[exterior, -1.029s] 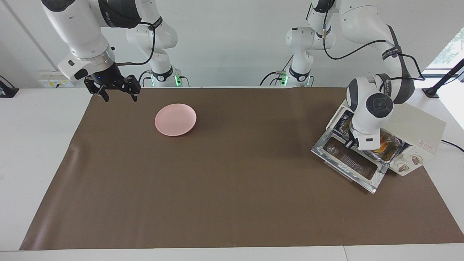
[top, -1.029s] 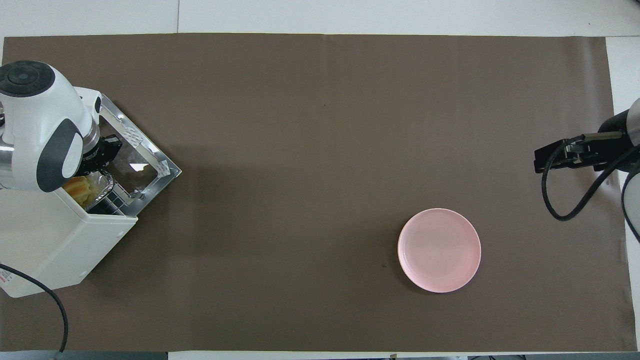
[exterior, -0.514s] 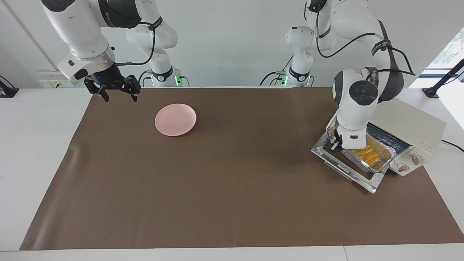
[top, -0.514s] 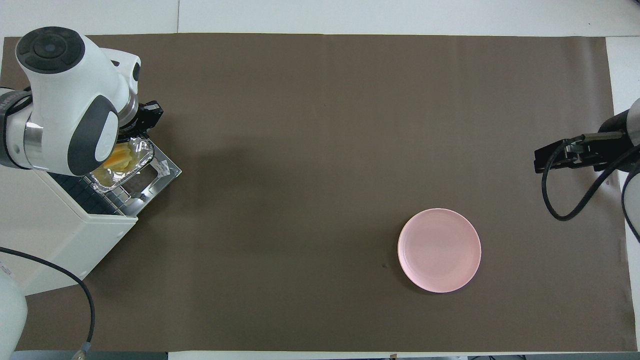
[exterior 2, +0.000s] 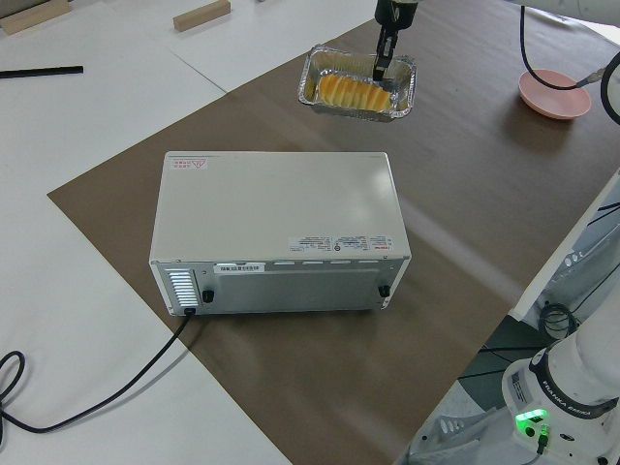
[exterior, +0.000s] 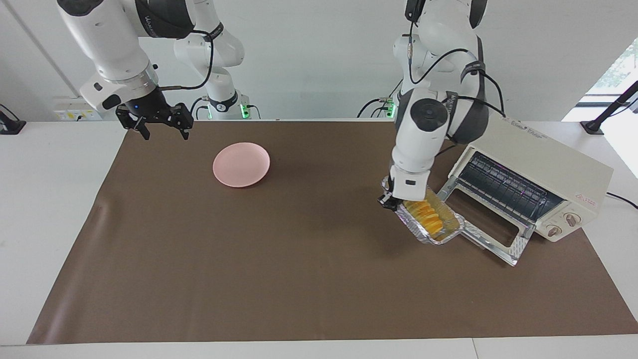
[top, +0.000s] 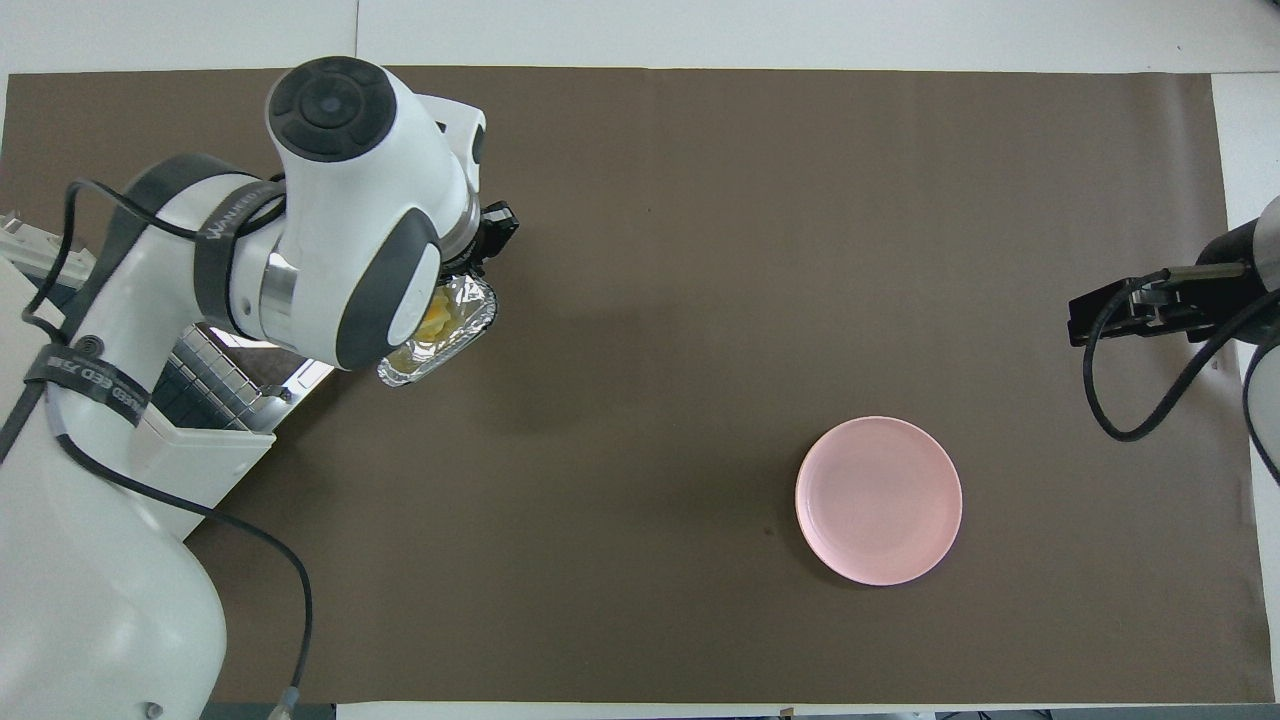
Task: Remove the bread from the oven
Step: 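Pull the foil tray out of the oven with the left gripper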
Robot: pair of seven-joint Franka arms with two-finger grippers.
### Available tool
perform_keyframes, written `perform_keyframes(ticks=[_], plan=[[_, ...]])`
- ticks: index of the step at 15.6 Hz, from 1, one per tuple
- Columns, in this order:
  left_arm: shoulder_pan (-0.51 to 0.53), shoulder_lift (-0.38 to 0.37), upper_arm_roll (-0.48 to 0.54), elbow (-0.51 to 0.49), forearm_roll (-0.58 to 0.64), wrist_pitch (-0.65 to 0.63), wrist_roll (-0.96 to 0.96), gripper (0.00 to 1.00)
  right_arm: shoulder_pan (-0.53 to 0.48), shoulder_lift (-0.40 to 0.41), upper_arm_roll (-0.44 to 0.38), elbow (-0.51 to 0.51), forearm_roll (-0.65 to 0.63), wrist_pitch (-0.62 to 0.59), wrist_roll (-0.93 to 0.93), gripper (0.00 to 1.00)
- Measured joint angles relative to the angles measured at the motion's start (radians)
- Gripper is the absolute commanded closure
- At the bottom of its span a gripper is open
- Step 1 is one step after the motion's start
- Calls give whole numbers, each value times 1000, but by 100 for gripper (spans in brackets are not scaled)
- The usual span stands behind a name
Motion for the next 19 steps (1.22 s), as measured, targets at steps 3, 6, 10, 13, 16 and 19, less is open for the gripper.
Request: perform_keyframes(ticks=[3, 6, 10, 13, 16, 19], plan=[[-109, 0, 1, 2, 0, -17, -45, 100, 0, 0, 0, 0, 0, 0, 0, 0], [-149, 0, 1, 3, 0, -20, -67, 100, 0, 0, 0, 0, 0, 0, 0, 0], [-174, 1, 0, 3, 8, -15, -60, 100, 0, 0, 0, 0, 0, 0, 0, 0], [-288, 40, 2, 24, 68, -33, -75, 100, 0, 0, 0, 0, 0, 0, 0, 0], [-368, 161, 9, 172, 86, -80, -110, 100, 0, 0, 0, 0, 0, 0, 0, 0], [-394, 249, 21, 261, 86, -80, -114, 100, 0, 0, 0, 0, 0, 0, 0, 0]])
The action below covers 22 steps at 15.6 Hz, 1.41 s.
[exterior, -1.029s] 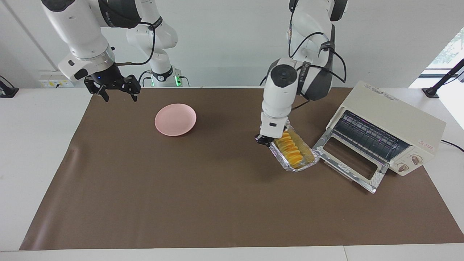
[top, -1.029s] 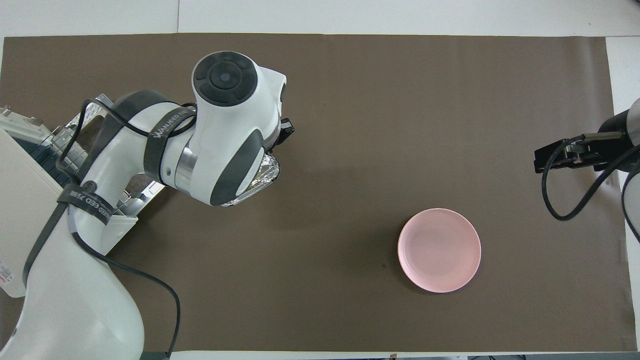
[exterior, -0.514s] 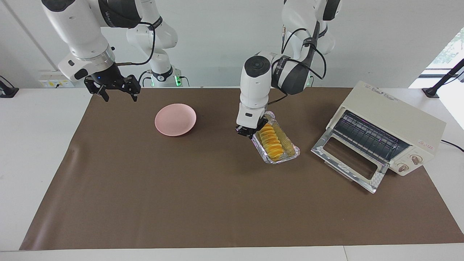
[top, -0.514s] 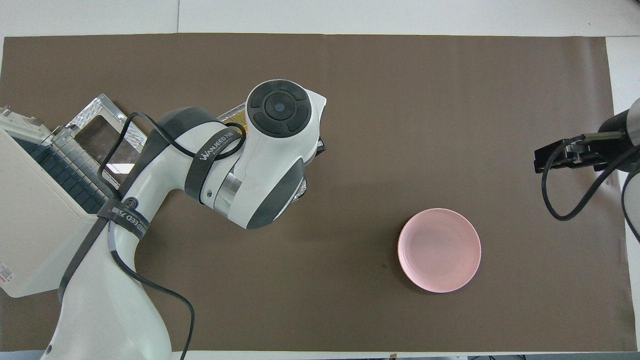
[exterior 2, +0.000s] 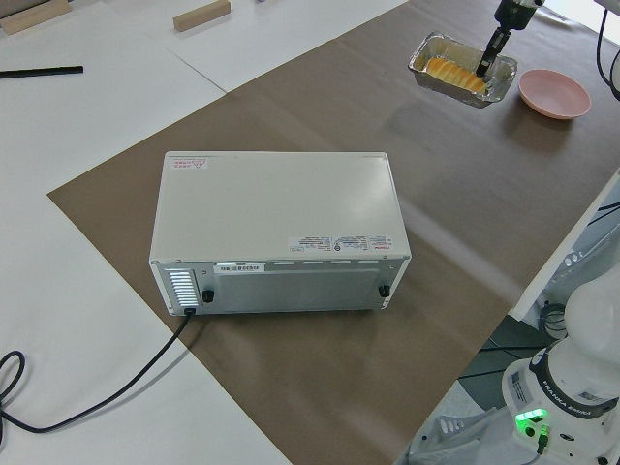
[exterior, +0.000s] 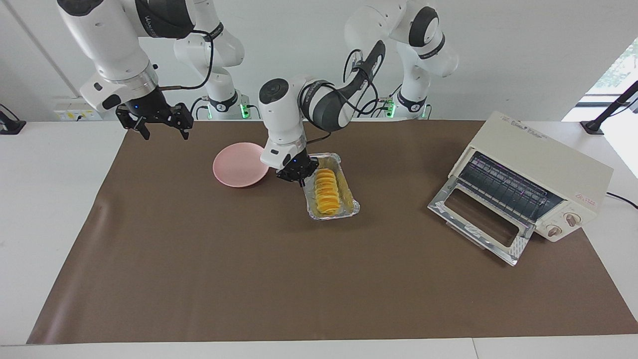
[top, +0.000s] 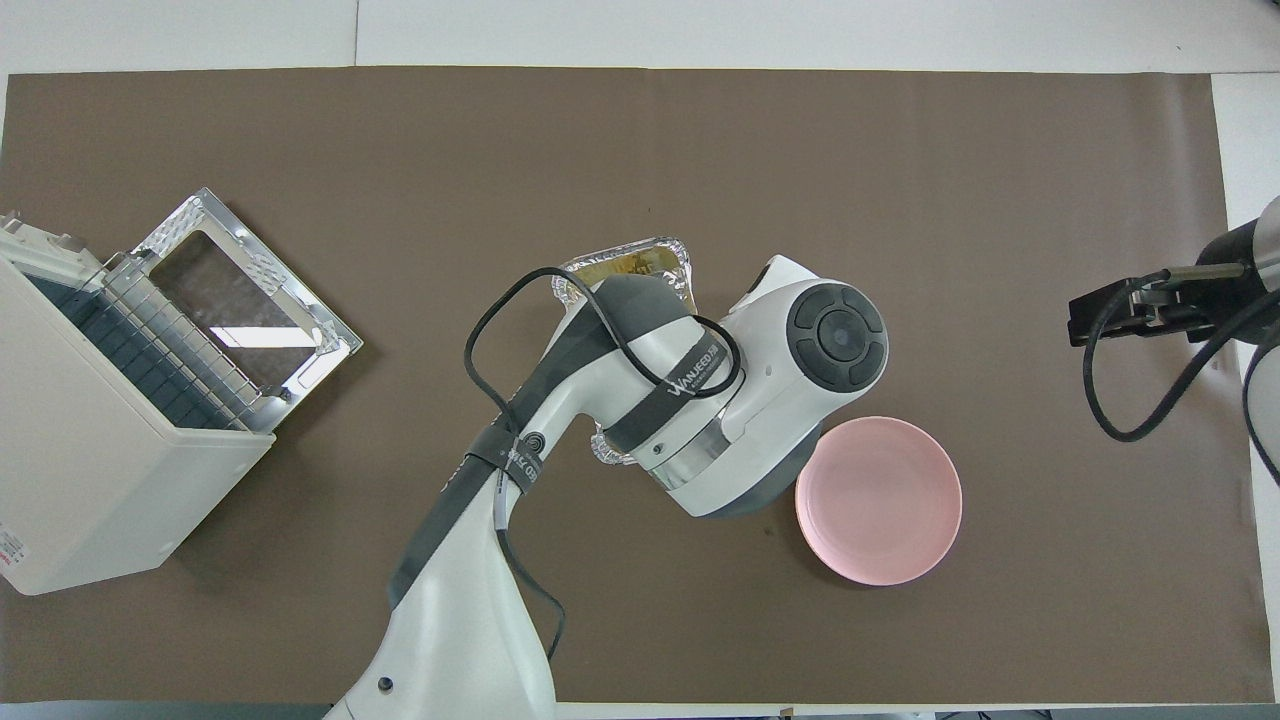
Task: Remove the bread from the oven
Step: 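Pull the foil tray out of the oven with the left gripper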
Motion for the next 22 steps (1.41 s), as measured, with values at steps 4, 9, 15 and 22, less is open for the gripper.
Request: perform_keyframes(ticks=[4, 9, 15, 22], plan=[[-1, 31, 8, 12, -39, 73, -1, 100, 0, 0, -1, 0, 0, 0, 0, 0], [-42, 91, 7, 12, -42, 123, -52, 100, -7, 0, -2, 0, 0, 0, 0, 0], [-57, 98, 8, 10, -24, 198, -146, 0, -8, 0, 2, -3, 0, 0, 0, 0], [-39, 76, 35, 27, -23, 145, -109, 0, -7, 0, 3, -19, 9, 44, 0, 1]])
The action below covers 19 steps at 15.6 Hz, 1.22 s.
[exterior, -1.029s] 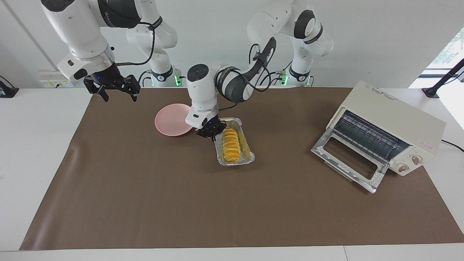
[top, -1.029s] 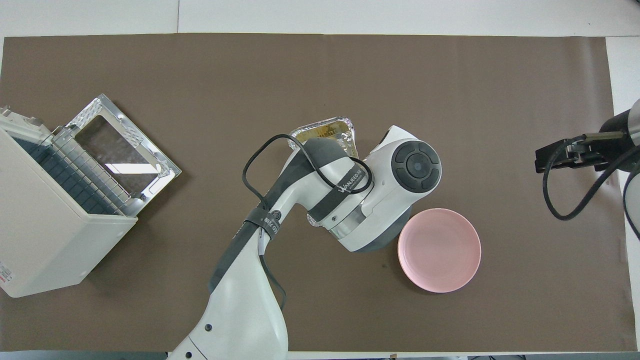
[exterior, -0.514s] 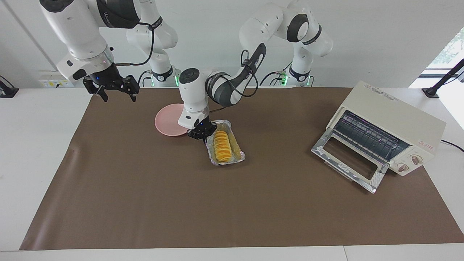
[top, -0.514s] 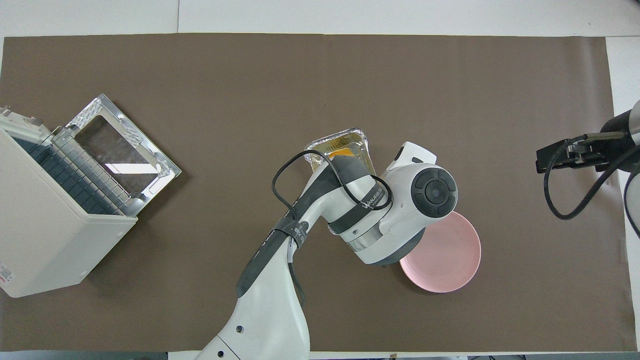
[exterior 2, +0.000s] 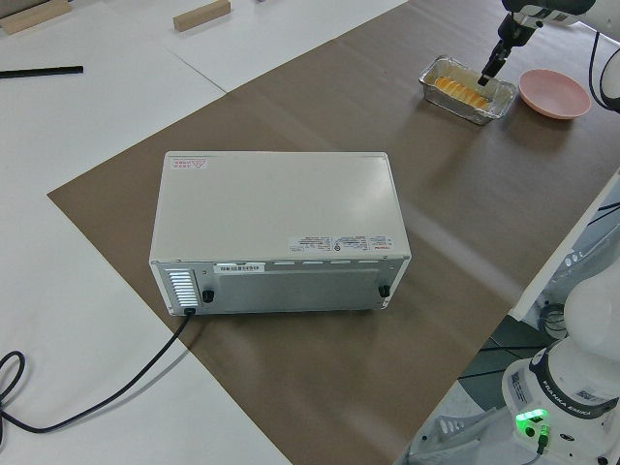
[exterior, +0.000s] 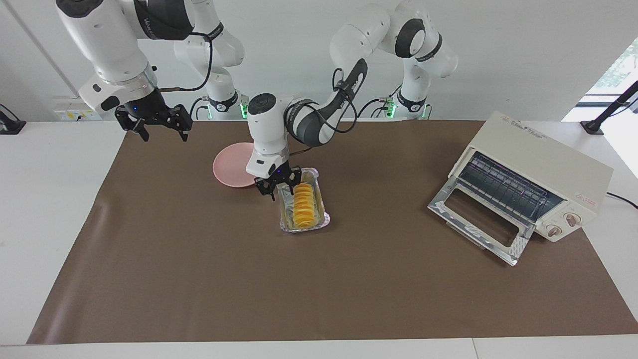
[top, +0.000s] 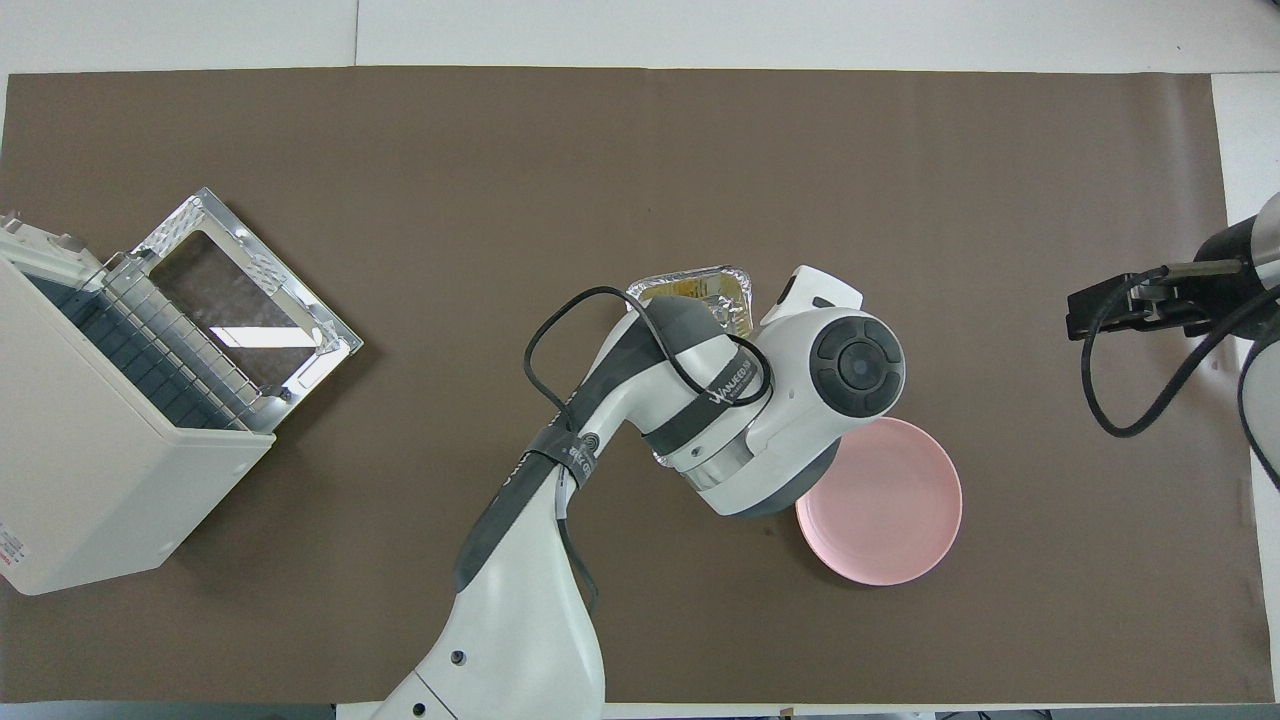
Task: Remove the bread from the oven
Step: 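Pull the foil tray out of the oven with the left gripper, then set the tray down and retract the left gripper while the right gripper reaches it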
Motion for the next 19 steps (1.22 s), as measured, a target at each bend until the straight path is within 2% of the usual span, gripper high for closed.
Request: perform_keyframes(ticks=[2, 4, 6, 9, 14, 17, 19], plan=[[51, -52, 7, 16, -2, -70, 89, 0, 2, 1, 5, -21, 14, 50, 0, 2], [133, -149, 9, 18, -27, -165, 232, 0, 22, 16, 9, -44, 22, 97, 0, 2], [254, -279, 12, 3, -67, -306, 444, 0, 65, 57, 13, -59, 25, 151, 2, 1], [435, -411, 14, -28, -77, -439, 696, 0, 164, 129, 15, -68, 27, 219, 44, 1], [656, -506, 13, -51, -80, -553, 976, 0, 322, 185, 18, -196, 27, 445, 211, 1], [711, -537, 8, -70, -76, -587, 1082, 0, 361, 215, 18, -238, 28, 490, 291, 1], [770, -593, -22, -116, -76, -598, 1154, 0, 369, 244, 18, -246, 46, 515, 296, 1]])
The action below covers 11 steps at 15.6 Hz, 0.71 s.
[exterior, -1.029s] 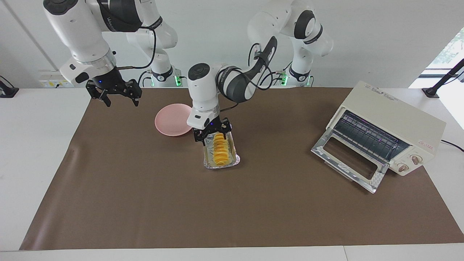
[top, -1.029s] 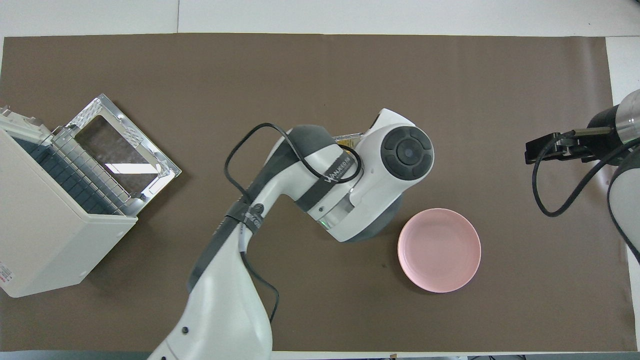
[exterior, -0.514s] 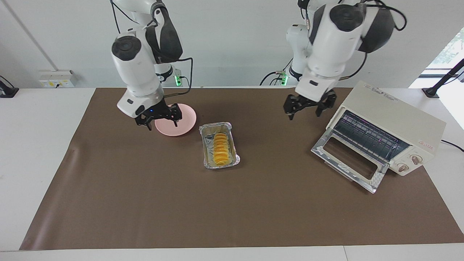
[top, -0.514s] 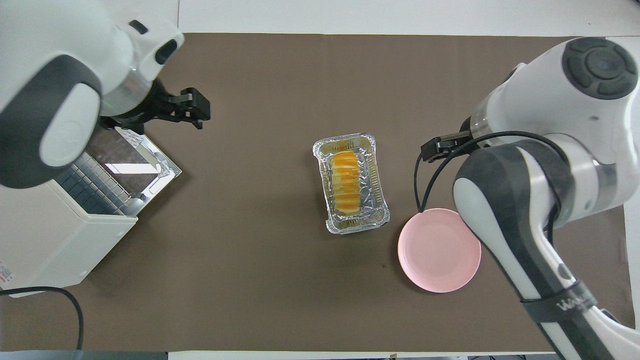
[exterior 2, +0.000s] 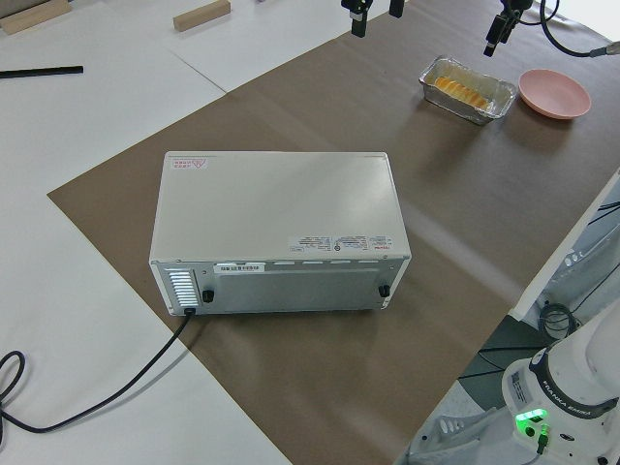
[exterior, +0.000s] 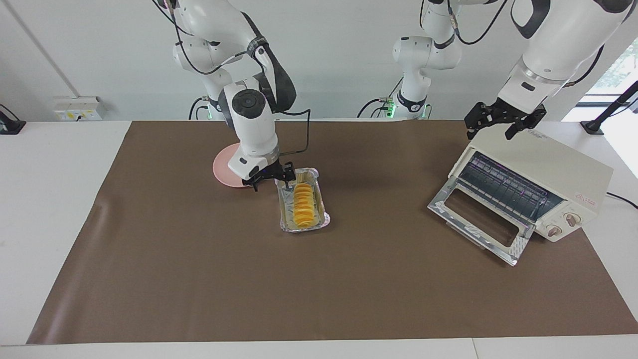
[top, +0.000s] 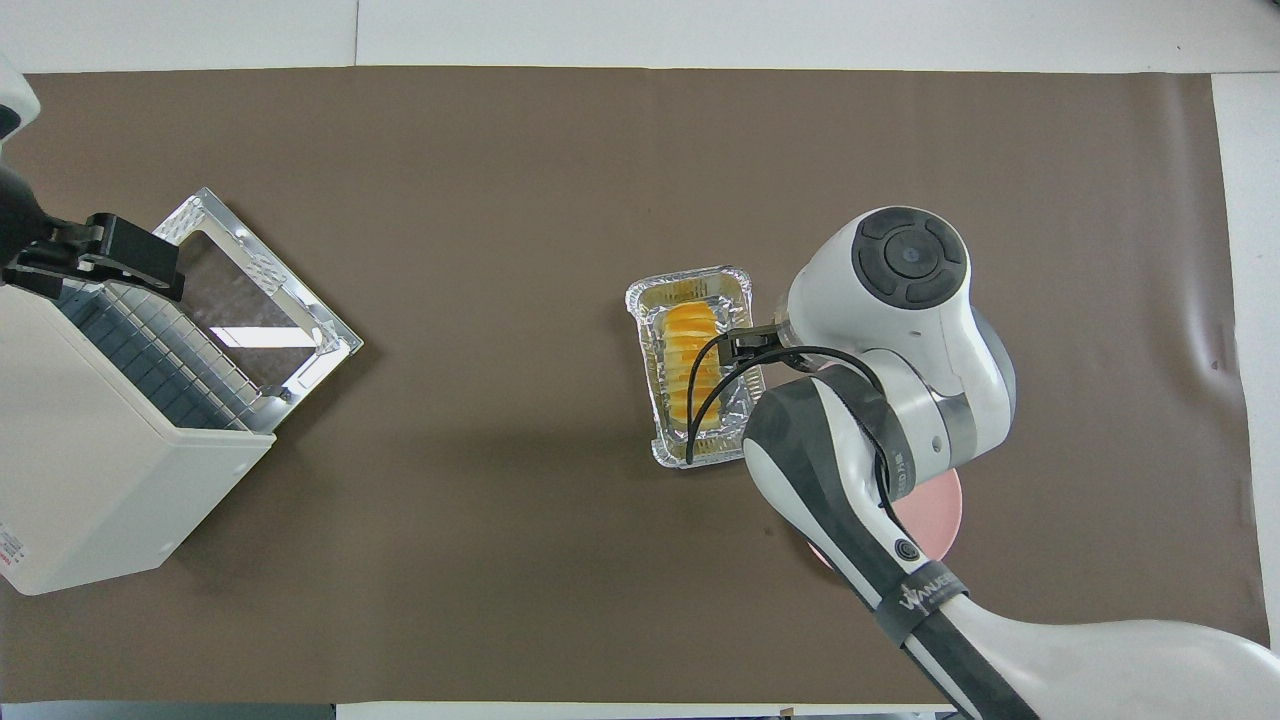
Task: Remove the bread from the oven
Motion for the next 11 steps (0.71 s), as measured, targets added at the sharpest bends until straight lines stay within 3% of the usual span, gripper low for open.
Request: perform_keyframes(ticks=[6, 8, 11], plan=[[112, -102, -71, -148, 0, -11, 80, 0, 11, 45, -1, -71, 6, 100, 0, 7], [123, -111, -100, -170, 1, 7, 93, 0, 11, 45, -1, -103, 26, 129, 0, 22], [128, -110, -115, -185, 2, 17, 99, 0, 11, 45, -1, -132, 53, 146, 0, 54]])
